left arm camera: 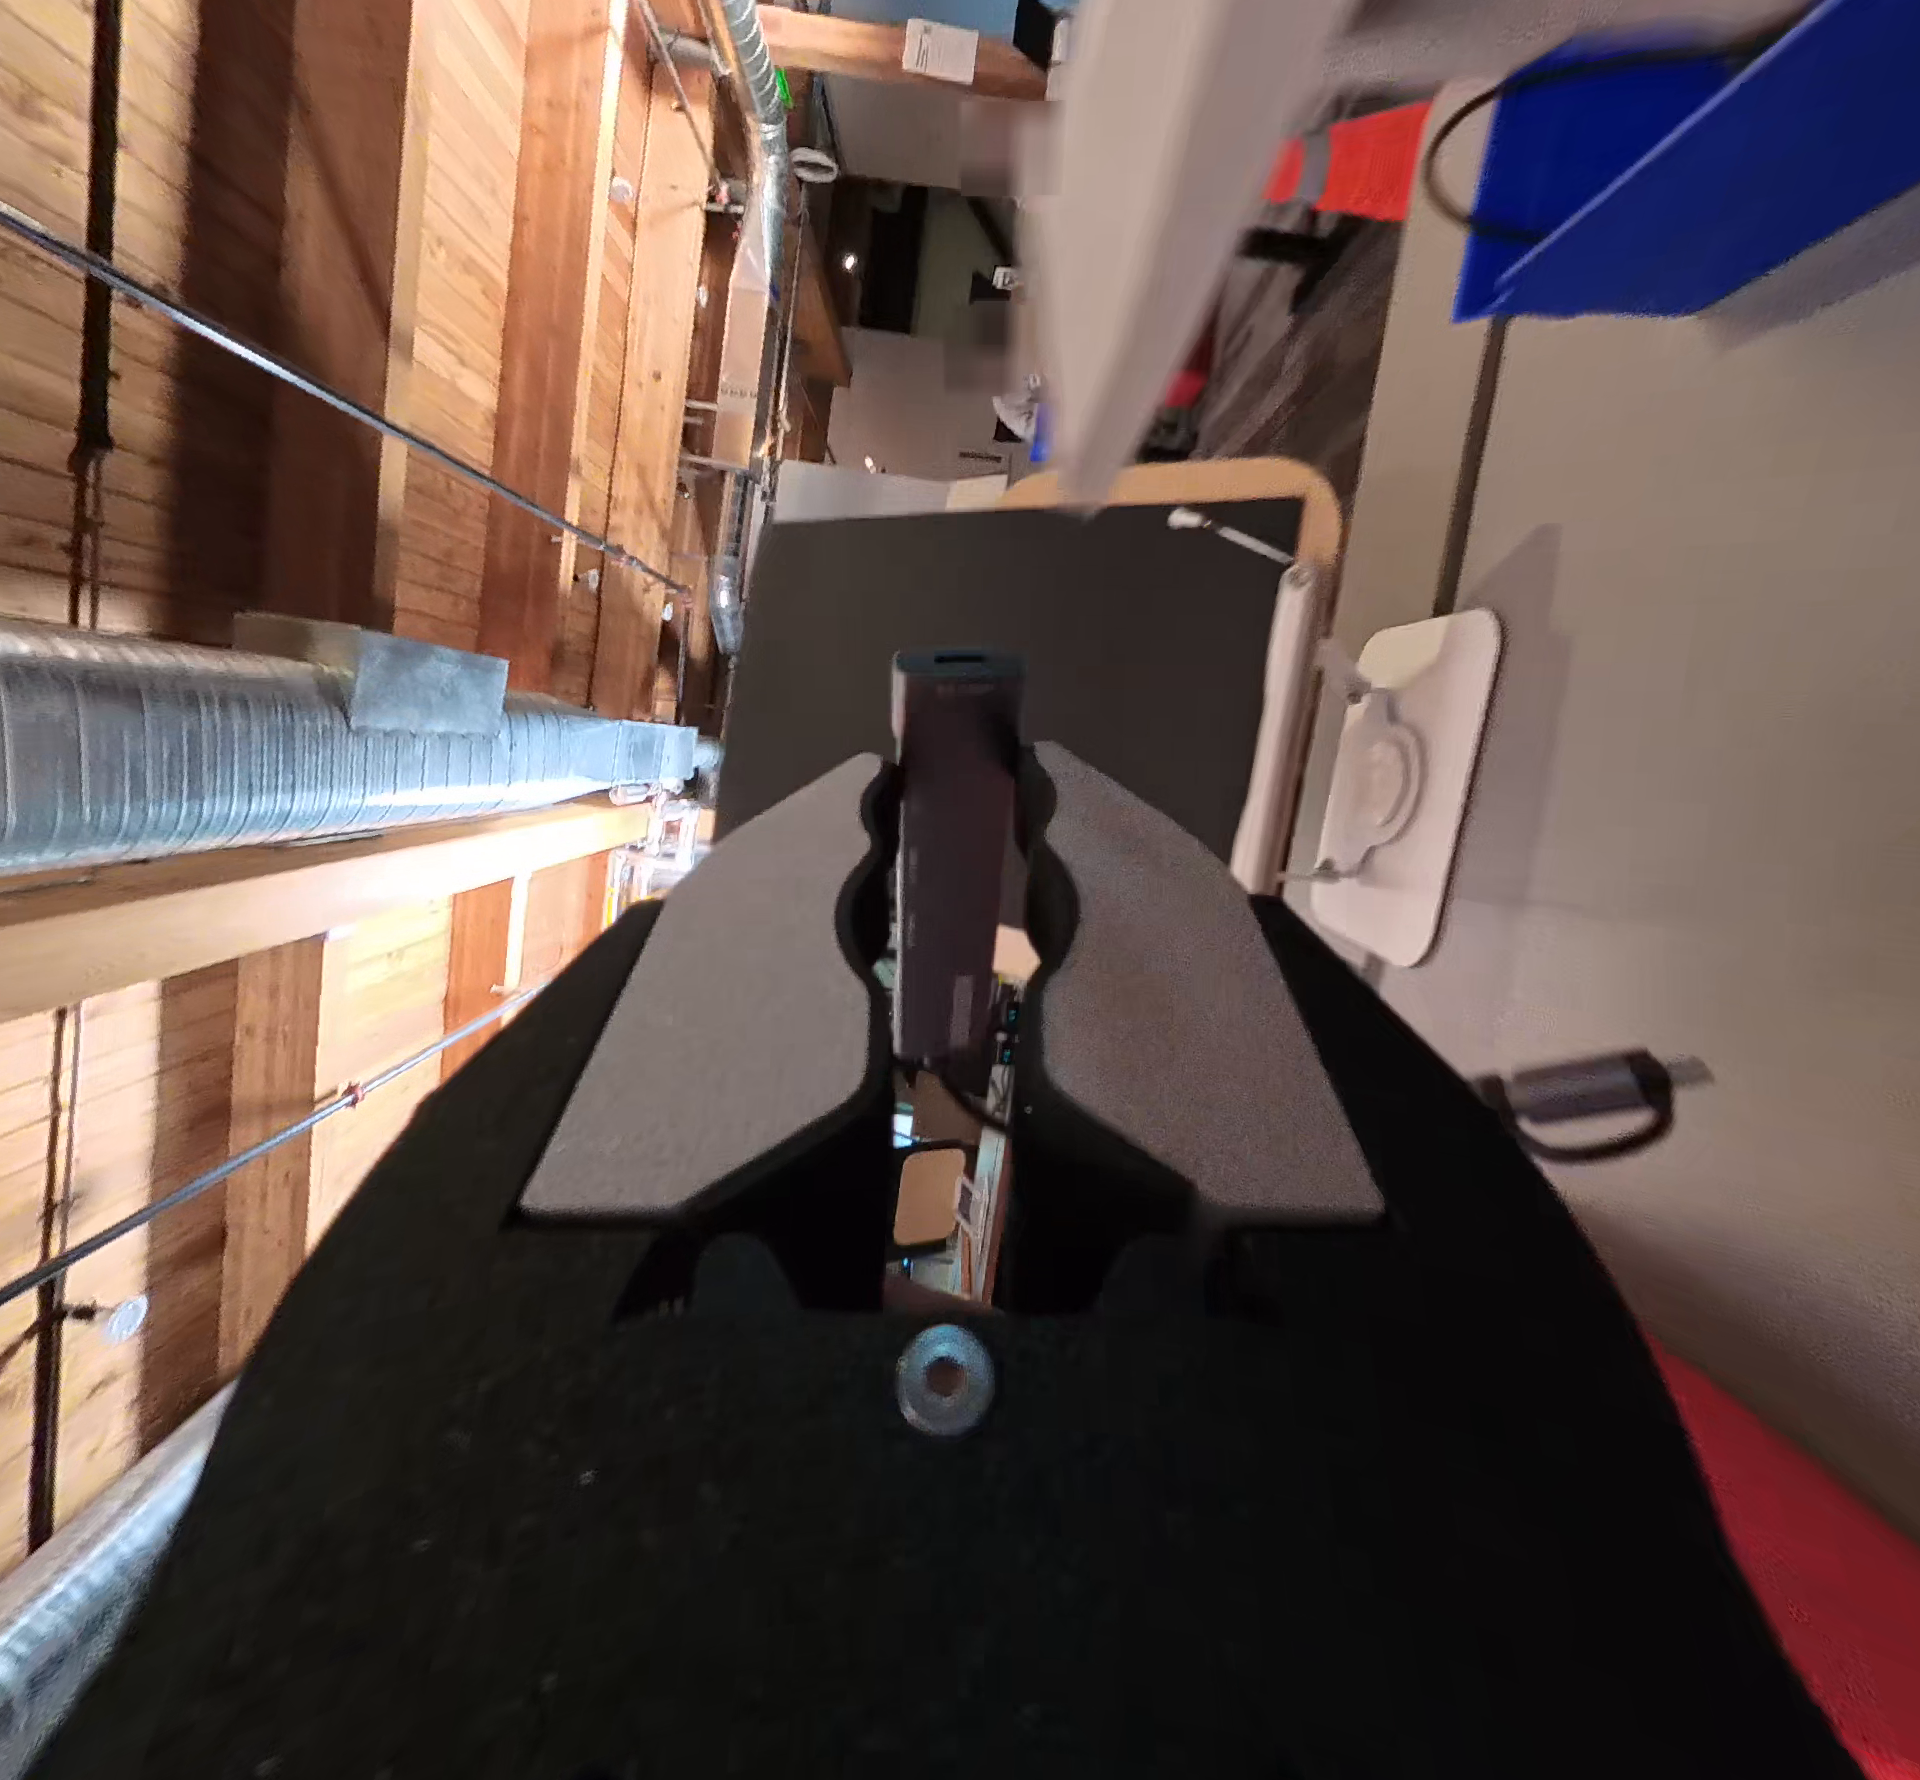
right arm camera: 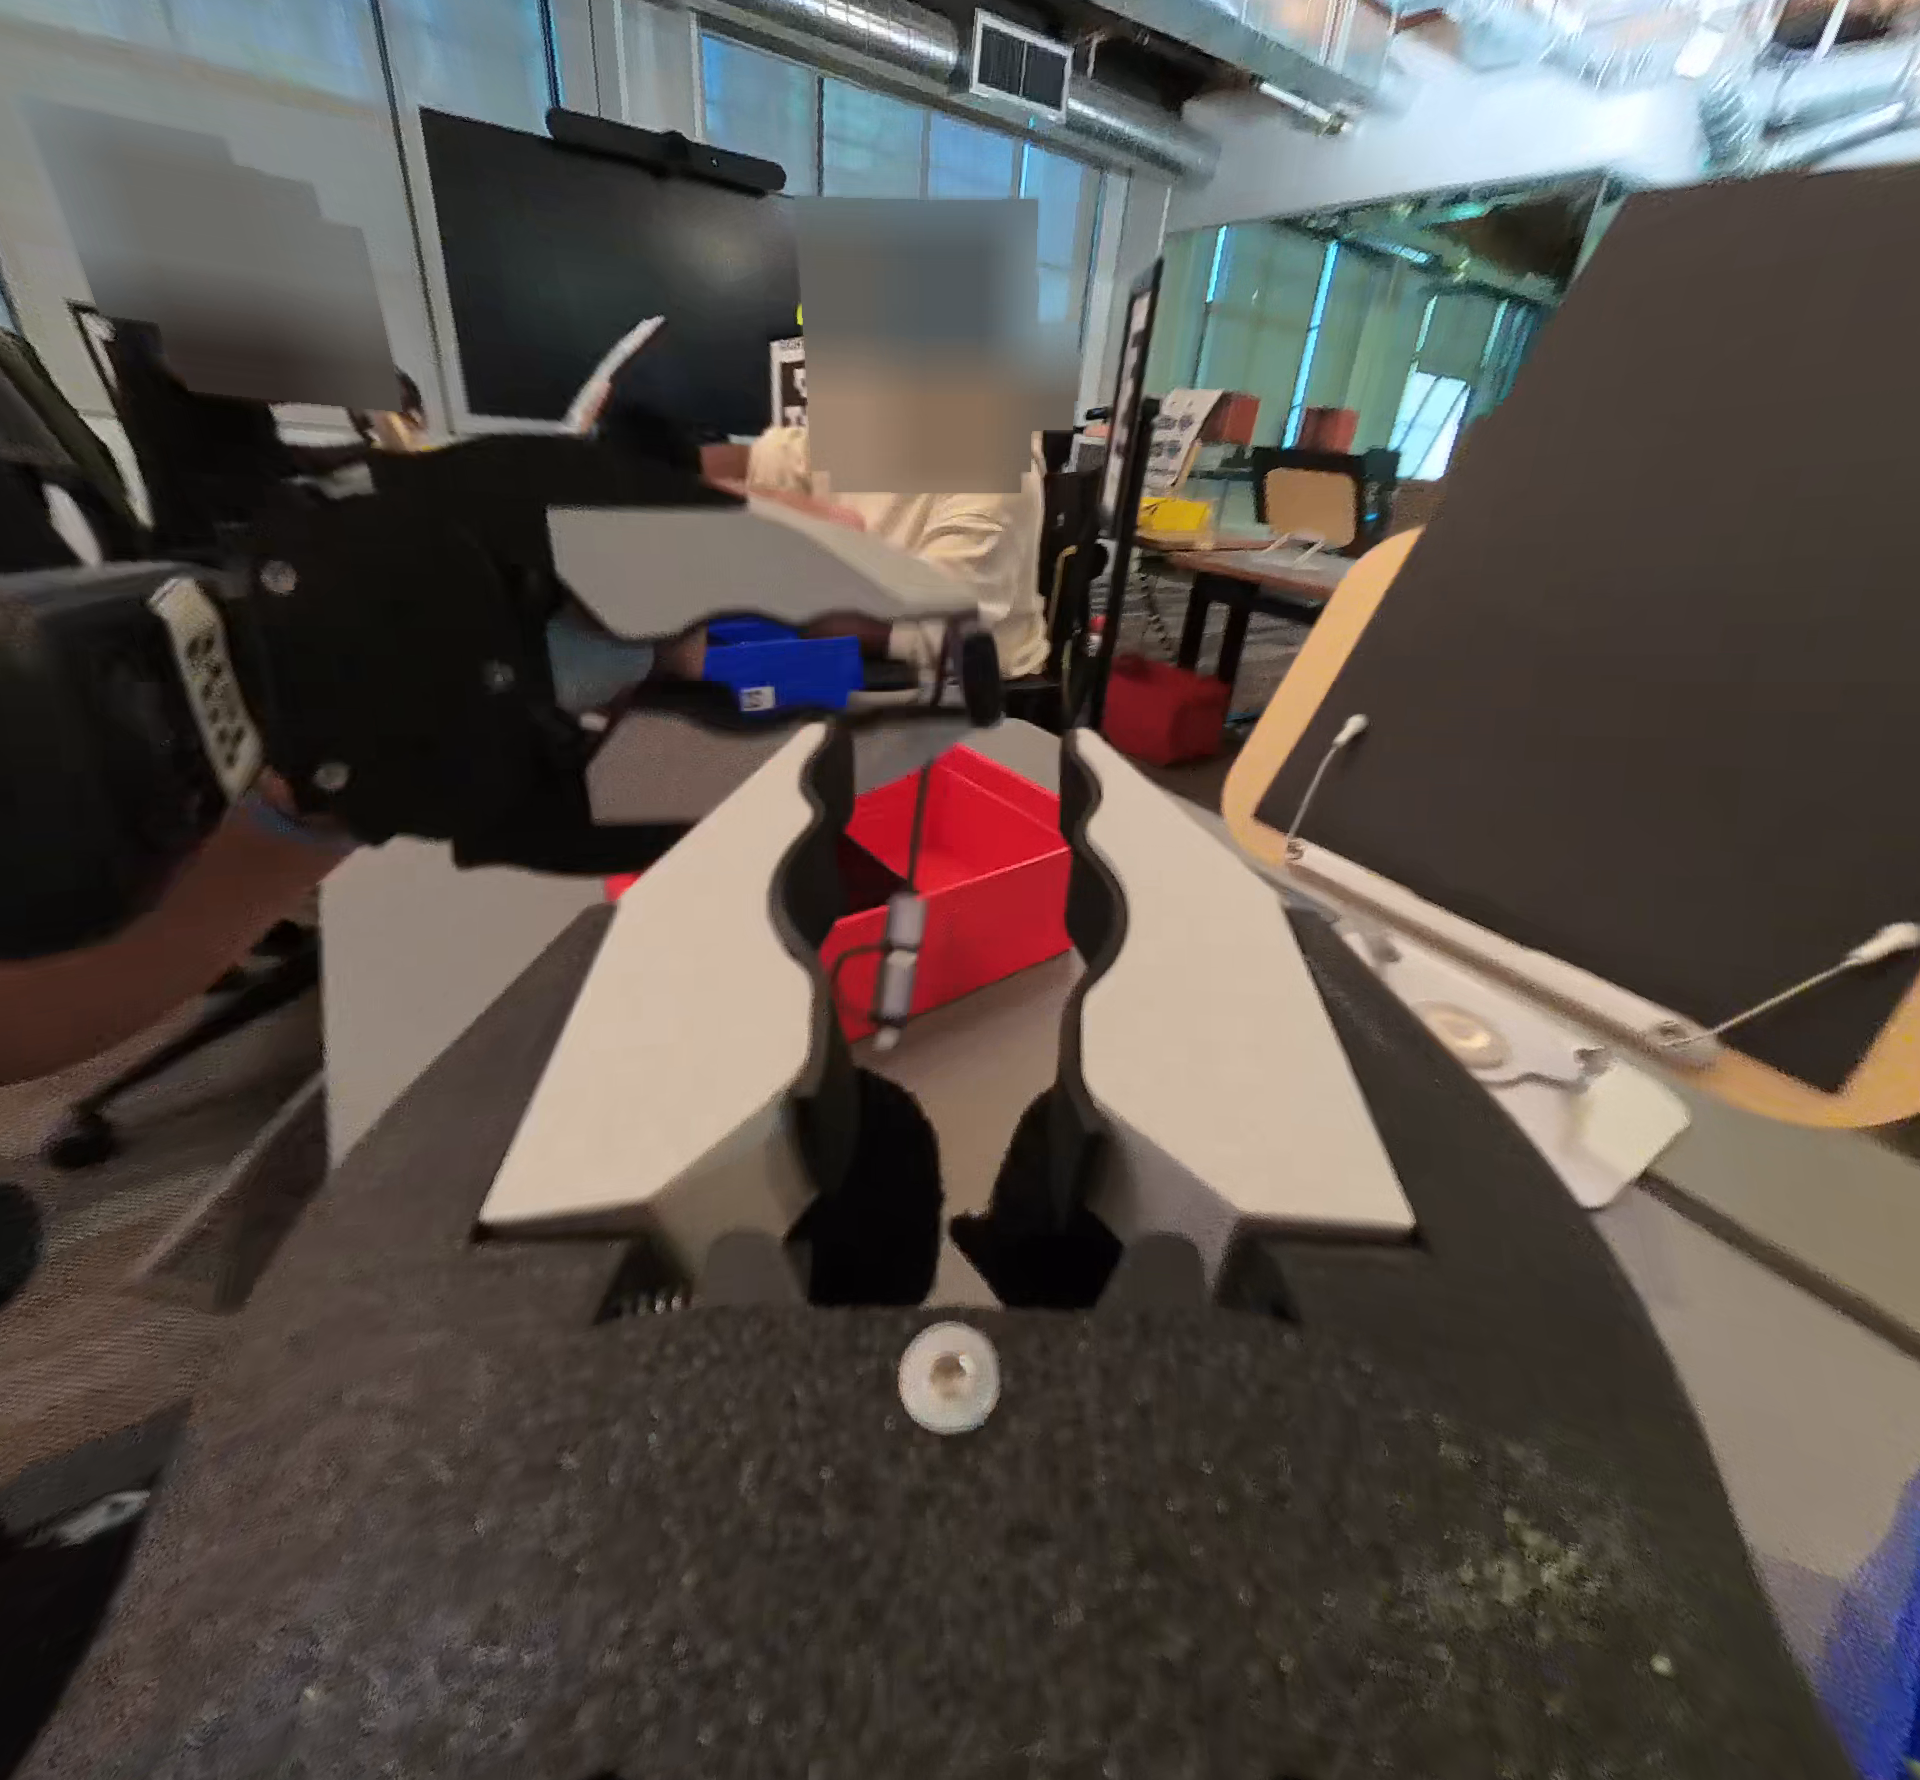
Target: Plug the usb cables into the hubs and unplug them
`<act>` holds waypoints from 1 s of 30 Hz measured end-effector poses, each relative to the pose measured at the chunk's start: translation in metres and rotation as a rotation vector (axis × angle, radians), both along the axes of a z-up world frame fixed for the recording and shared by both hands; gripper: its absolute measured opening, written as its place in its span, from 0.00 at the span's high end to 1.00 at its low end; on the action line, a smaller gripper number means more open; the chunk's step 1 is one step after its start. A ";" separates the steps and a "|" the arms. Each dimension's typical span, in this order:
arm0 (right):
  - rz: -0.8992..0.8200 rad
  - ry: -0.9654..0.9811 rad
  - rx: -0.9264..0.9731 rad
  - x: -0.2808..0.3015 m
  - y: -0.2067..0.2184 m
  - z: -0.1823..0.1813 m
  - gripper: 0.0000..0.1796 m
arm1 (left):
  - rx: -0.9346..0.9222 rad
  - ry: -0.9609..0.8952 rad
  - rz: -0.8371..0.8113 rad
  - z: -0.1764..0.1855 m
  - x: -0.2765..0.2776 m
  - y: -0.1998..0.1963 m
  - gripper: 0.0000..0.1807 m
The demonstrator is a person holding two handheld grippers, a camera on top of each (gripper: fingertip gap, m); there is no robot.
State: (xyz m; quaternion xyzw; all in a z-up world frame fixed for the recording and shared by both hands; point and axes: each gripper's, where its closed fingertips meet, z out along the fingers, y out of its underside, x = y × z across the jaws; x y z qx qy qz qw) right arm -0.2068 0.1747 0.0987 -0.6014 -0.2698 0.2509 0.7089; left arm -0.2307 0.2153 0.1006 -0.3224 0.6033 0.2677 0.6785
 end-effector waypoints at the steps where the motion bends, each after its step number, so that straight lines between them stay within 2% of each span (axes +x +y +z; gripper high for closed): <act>1: -0.031 -0.034 0.020 0.000 -0.002 -0.001 0.82 | 0.000 0.009 -0.013 -0.007 0.007 -0.007 0.89; 4: -0.118 -0.156 0.027 0.004 -0.002 -0.013 0.84 | -0.012 0.021 -0.027 -0.023 0.019 -0.019 0.89; 8: -0.120 -0.275 -0.004 0.007 -0.002 -0.034 0.83 | -0.019 0.042 -0.058 -0.040 0.029 -0.034 0.89; 14: 0.106 -0.266 -0.065 0.002 -0.013 -0.051 0.82 | 0.019 0.078 -0.101 -0.054 0.037 -0.055 0.89; 15: 0.137 -0.252 -0.060 0.000 -0.014 -0.053 0.83 | 0.024 0.076 -0.108 -0.056 0.039 -0.058 0.89; 17: 0.163 -0.235 -0.097 -0.001 -0.011 -0.062 0.94 | 0.033 0.080 -0.100 -0.061 0.040 -0.058 0.89; 20: 0.234 -0.245 -0.102 -0.005 -0.013 -0.074 0.96 | -0.001 0.070 -0.116 -0.072 0.039 -0.061 0.89; 22: 0.178 -0.286 -0.057 0.004 -0.006 -0.081 0.96 | -0.087 0.024 -0.124 -0.078 0.032 -0.061 0.90; 26: 0.188 -0.516 0.079 0.010 -0.014 -0.106 0.96 | -0.450 -0.111 -0.110 -0.094 0.005 -0.047 0.80; 28: 0.222 -0.616 0.134 0.003 -0.024 -0.116 0.96 | -0.557 -0.054 -0.095 -0.114 -0.005 -0.038 0.83; 30: 0.264 -0.648 0.174 -0.008 -0.035 -0.119 0.96 | -0.586 0.029 -0.090 -0.135 -0.009 -0.034 0.86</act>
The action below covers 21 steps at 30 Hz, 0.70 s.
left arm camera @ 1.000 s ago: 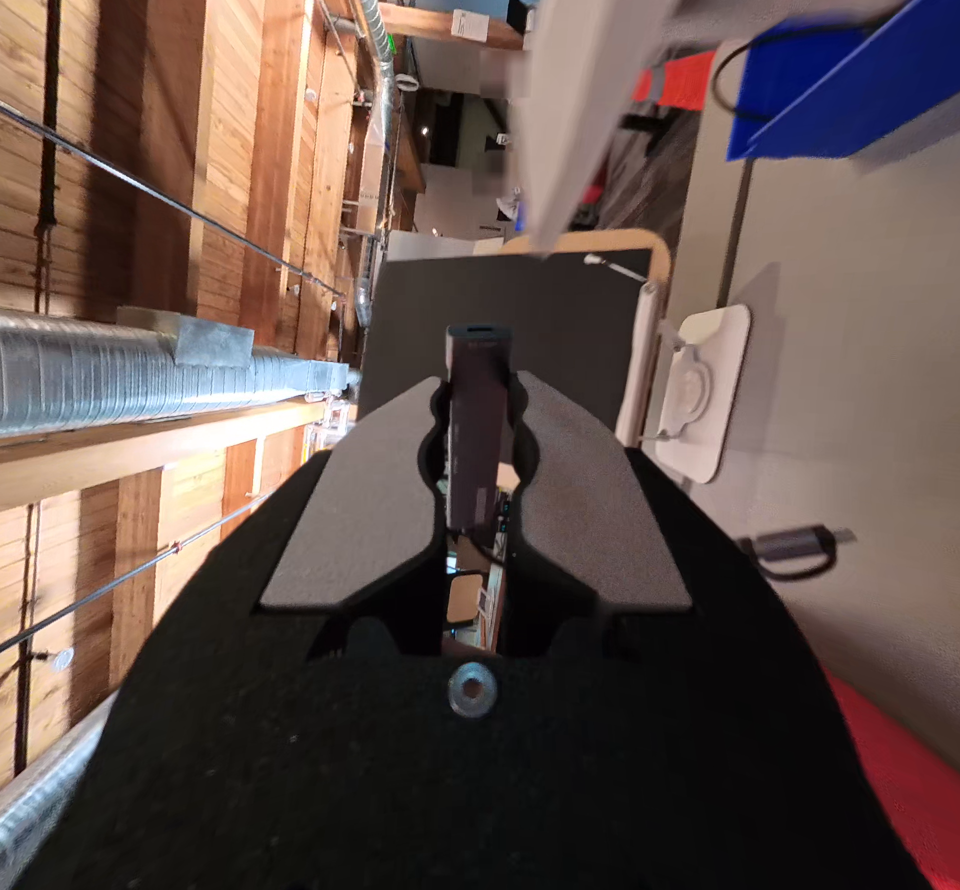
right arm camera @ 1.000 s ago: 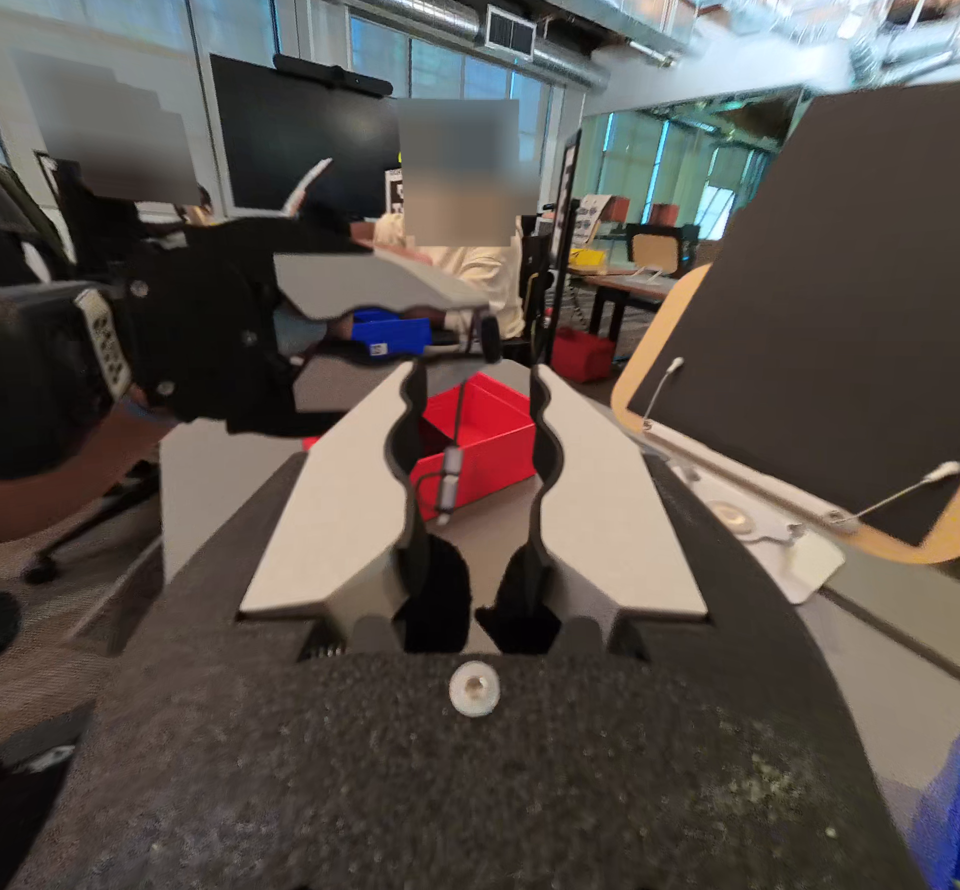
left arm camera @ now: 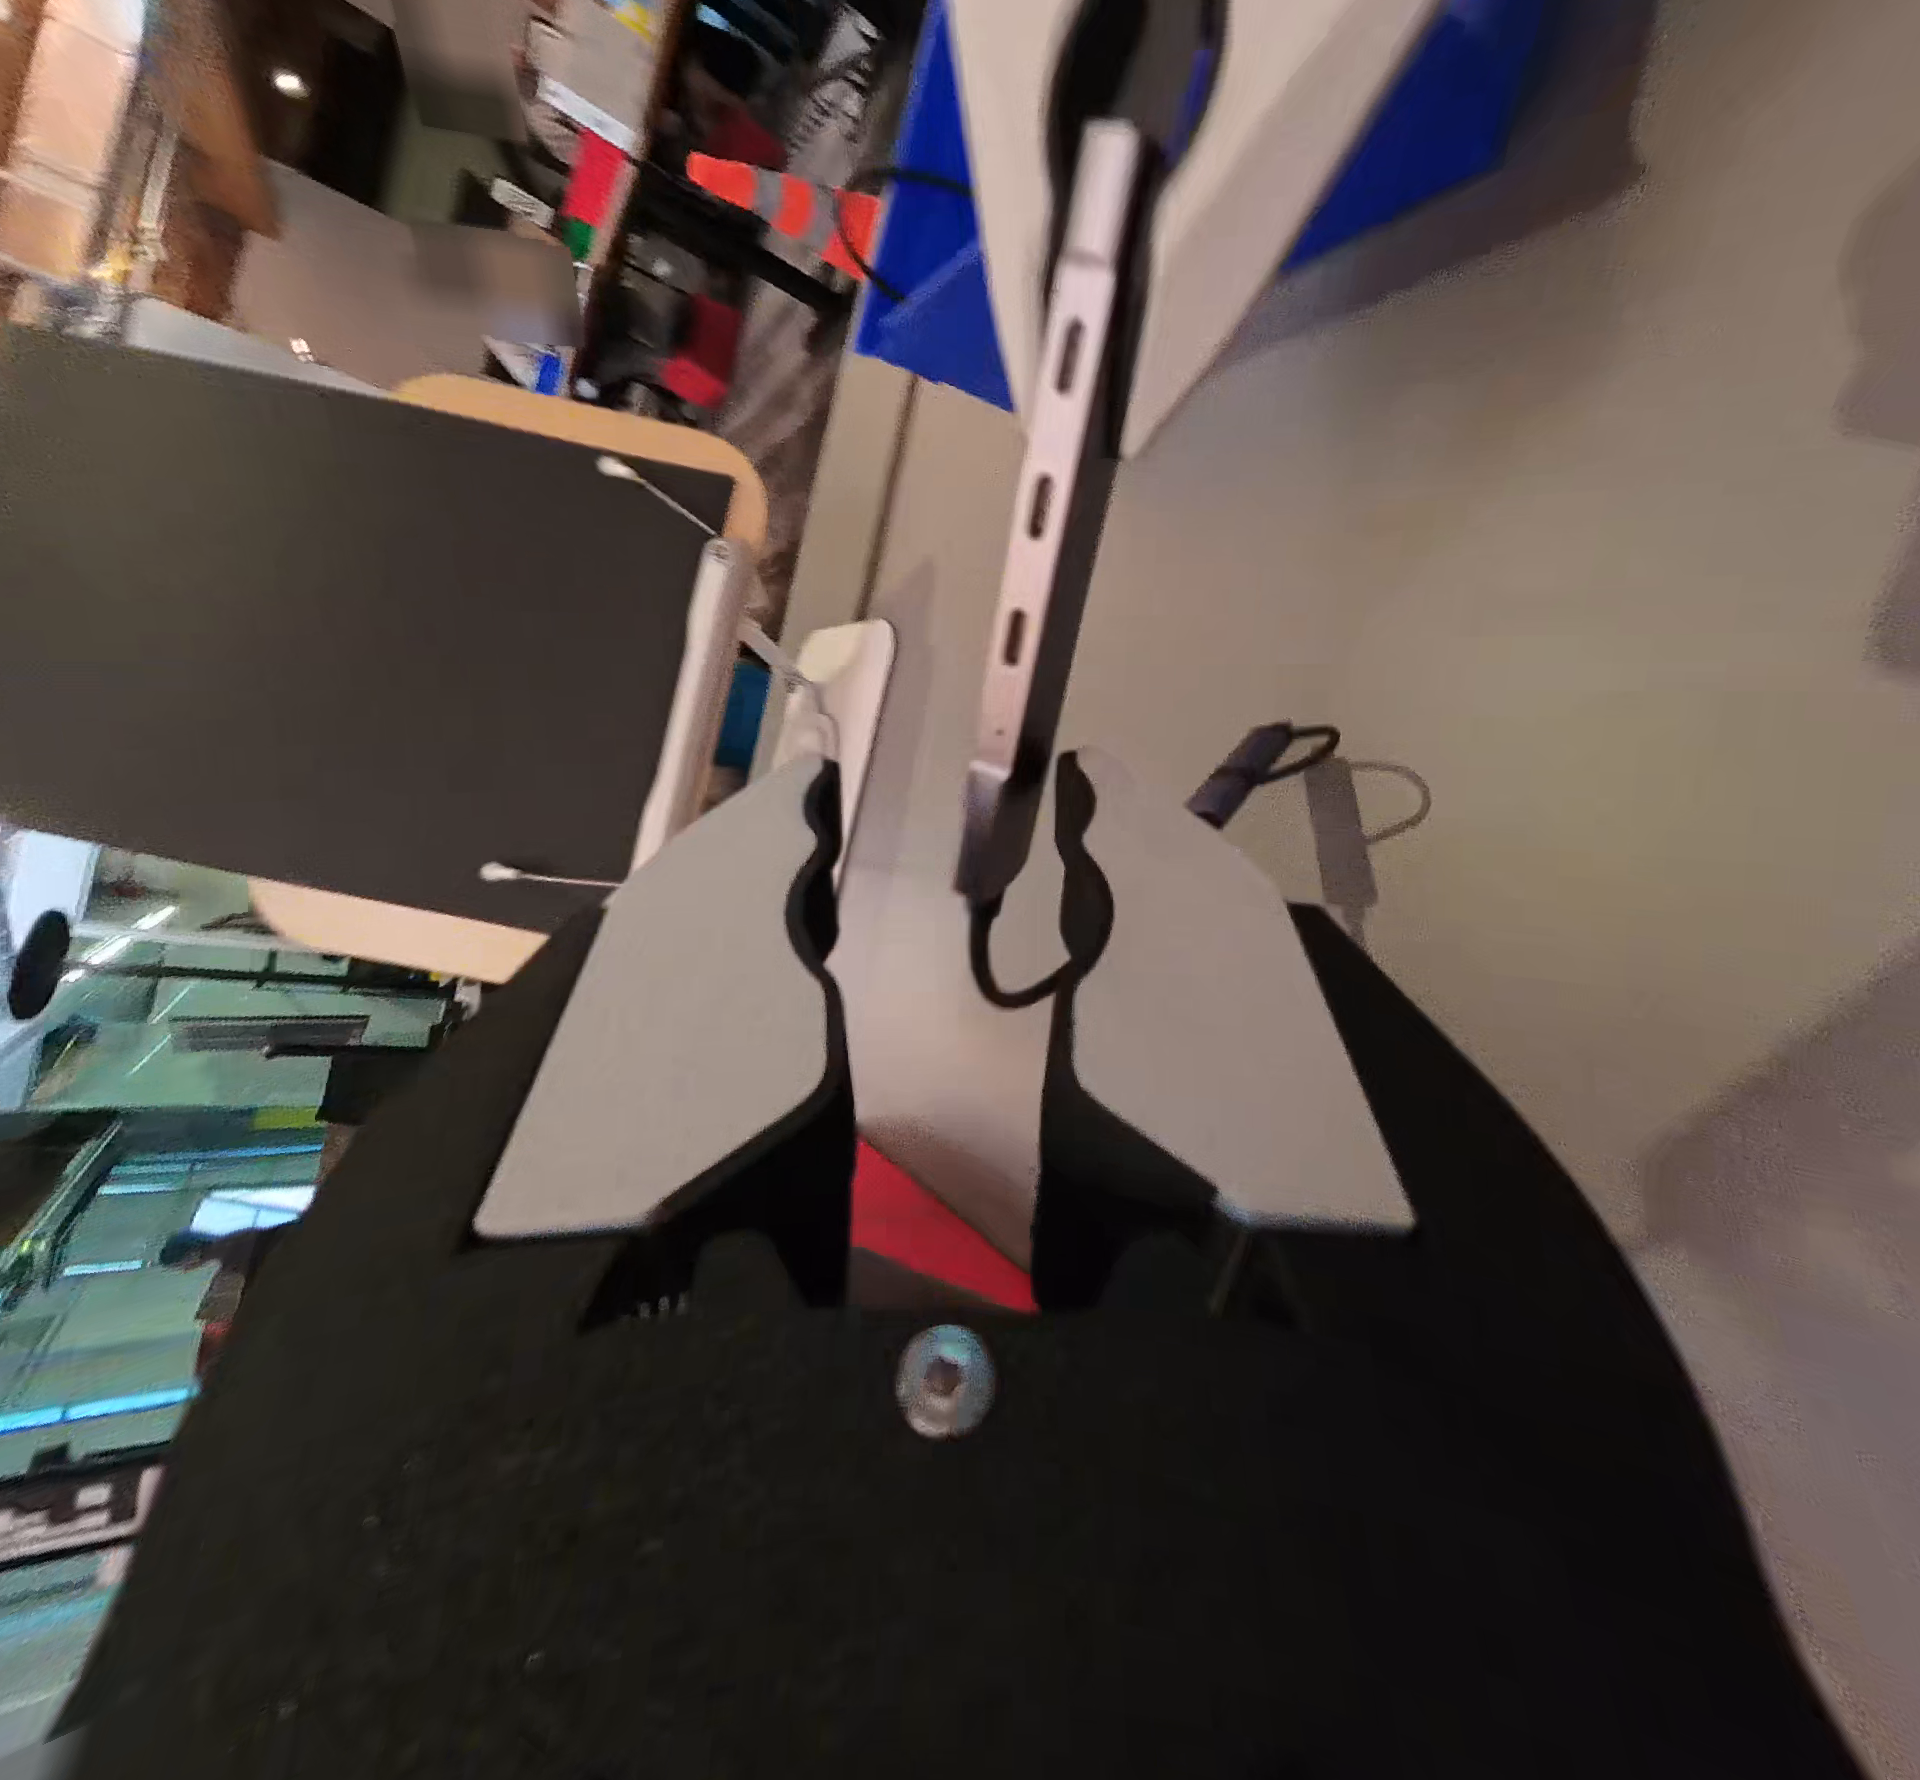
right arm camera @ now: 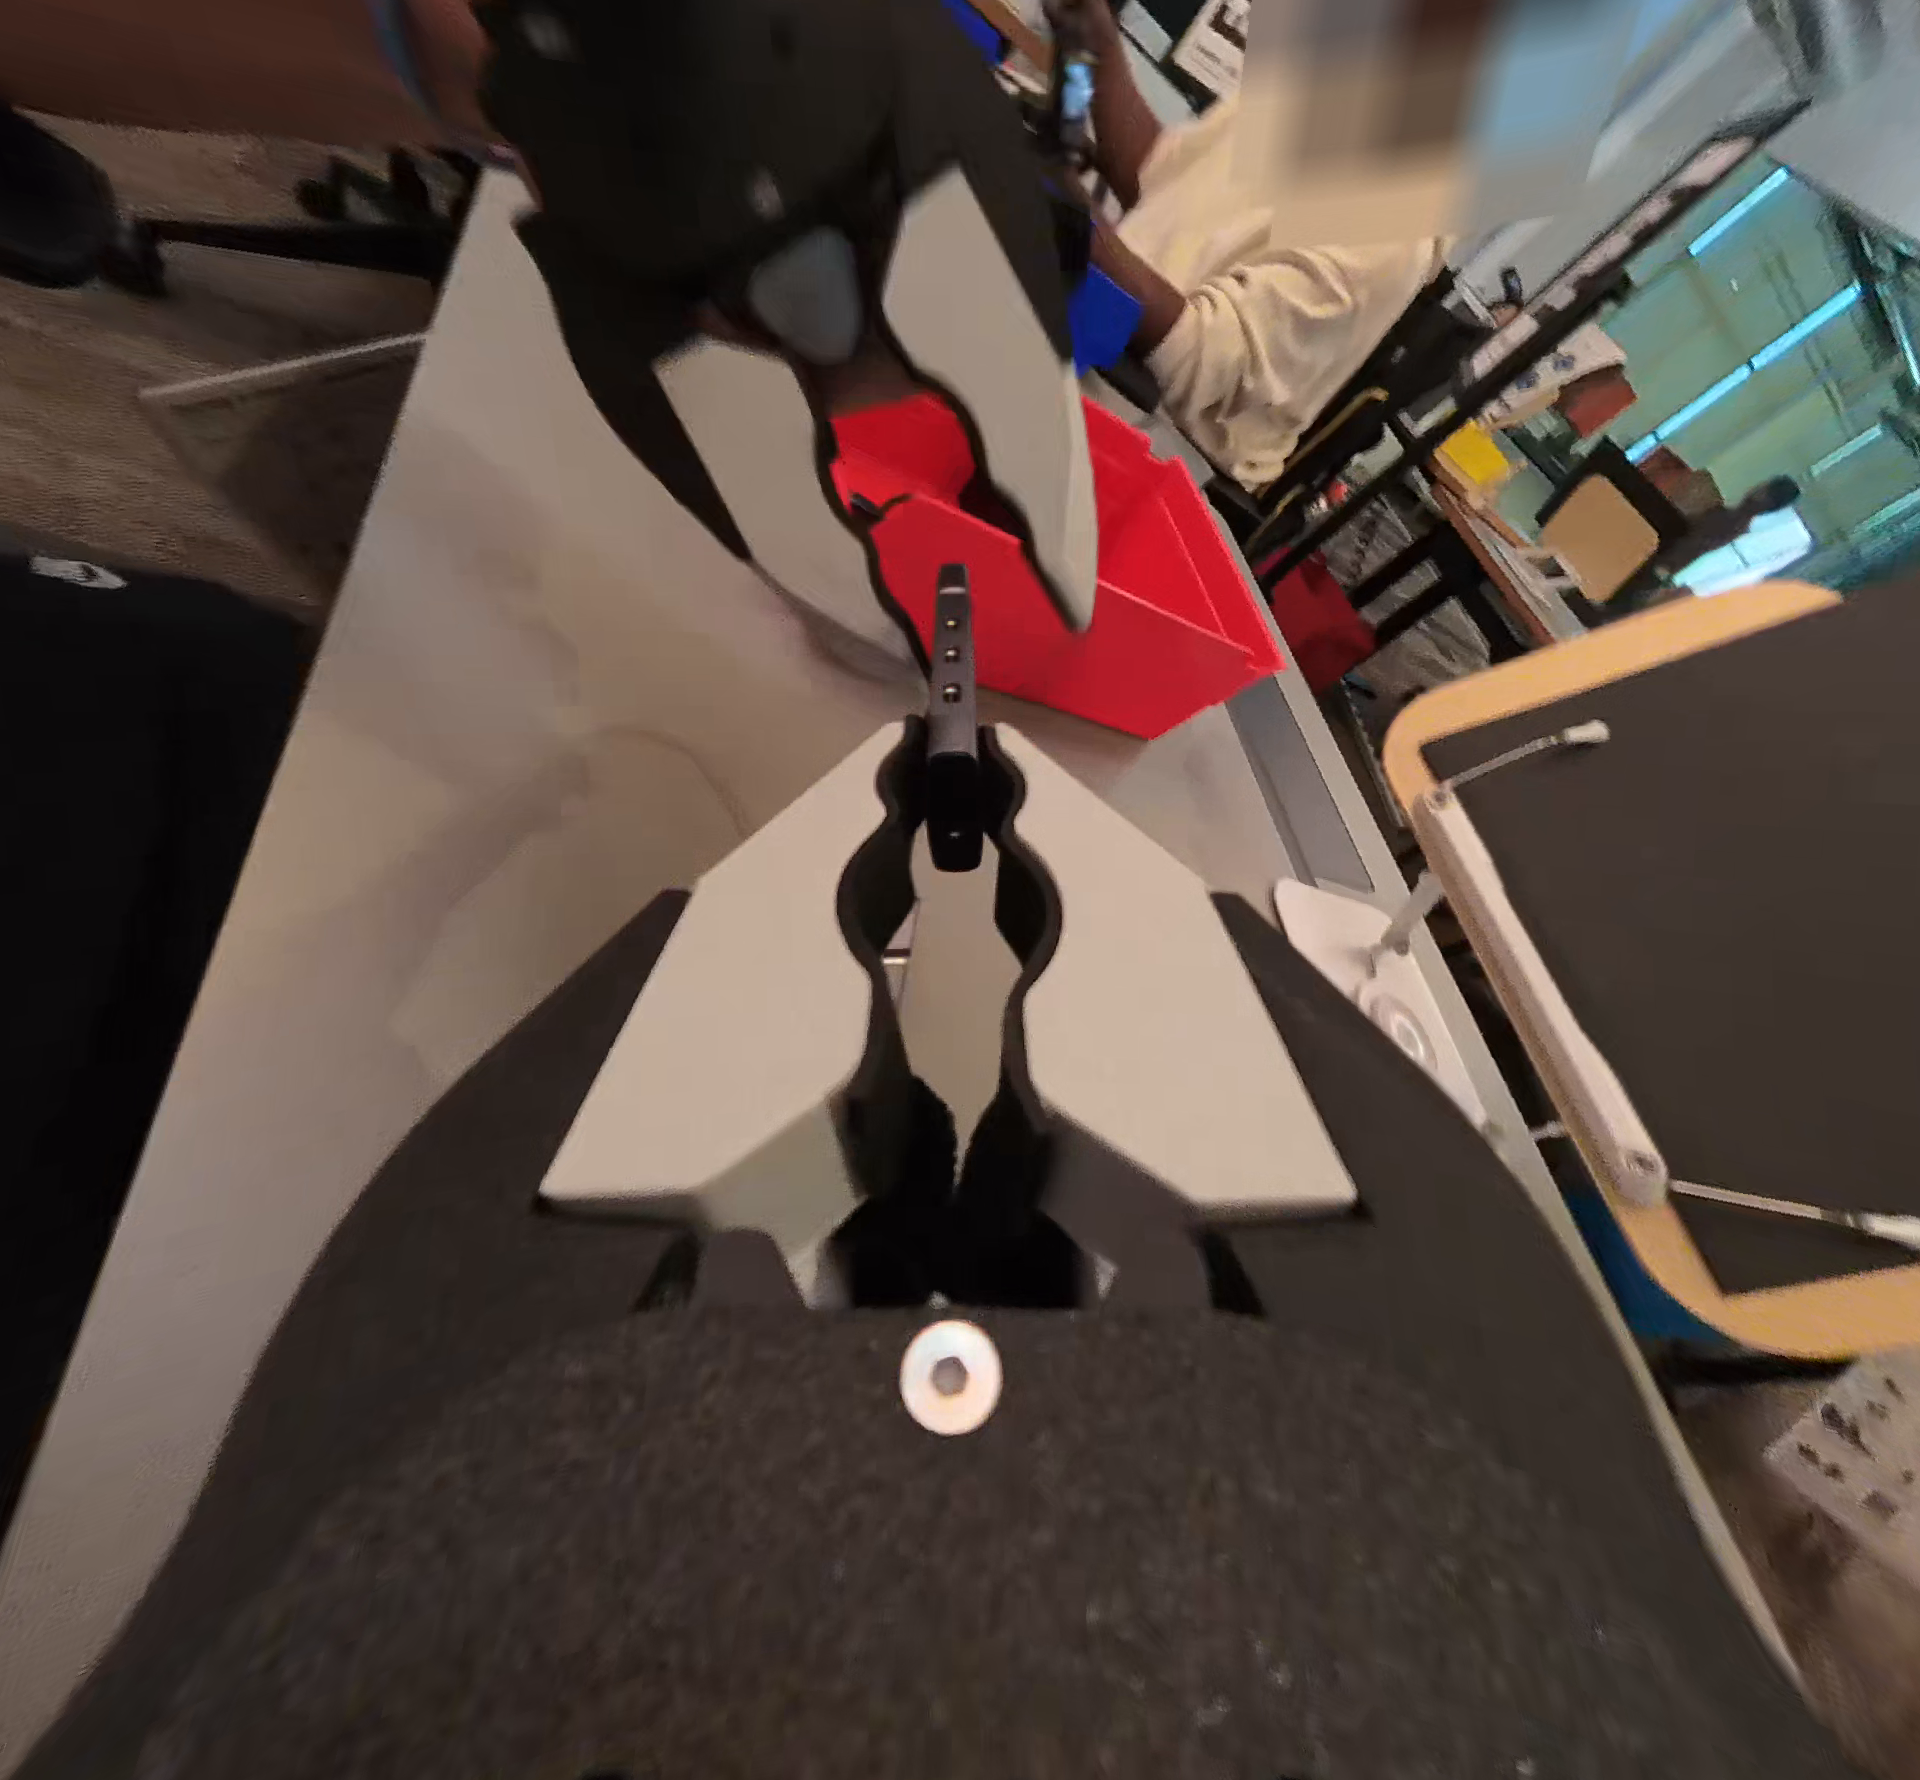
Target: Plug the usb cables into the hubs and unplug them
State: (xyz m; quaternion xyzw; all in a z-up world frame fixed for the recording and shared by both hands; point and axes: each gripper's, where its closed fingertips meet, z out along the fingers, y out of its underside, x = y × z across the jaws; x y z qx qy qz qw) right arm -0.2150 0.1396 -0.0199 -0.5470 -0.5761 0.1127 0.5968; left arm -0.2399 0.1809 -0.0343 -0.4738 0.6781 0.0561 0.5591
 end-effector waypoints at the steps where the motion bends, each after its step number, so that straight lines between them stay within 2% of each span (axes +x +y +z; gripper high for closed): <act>1: 0.021 -0.002 0.009 -0.005 -0.004 0.000 0.96 | -0.006 0.014 -0.030 -0.007 0.002 -0.003 0.88; 5: 0.033 -0.053 0.016 -0.012 -0.005 -0.013 0.95 | -0.028 0.073 -0.086 -0.026 0.001 -0.007 0.95; 11: -0.050 -0.151 0.163 -0.021 0.011 -0.037 0.92 | 0.031 0.174 -0.068 -0.031 -0.003 -0.006 0.95; 14: -0.052 -0.139 0.236 -0.025 0.012 -0.035 0.97 | 0.067 0.213 -0.058 -0.034 -0.004 -0.004 0.96; 21: -0.036 -0.099 0.278 -0.033 0.010 -0.034 0.91 | 0.040 0.269 -0.012 -0.042 -0.010 0.002 0.95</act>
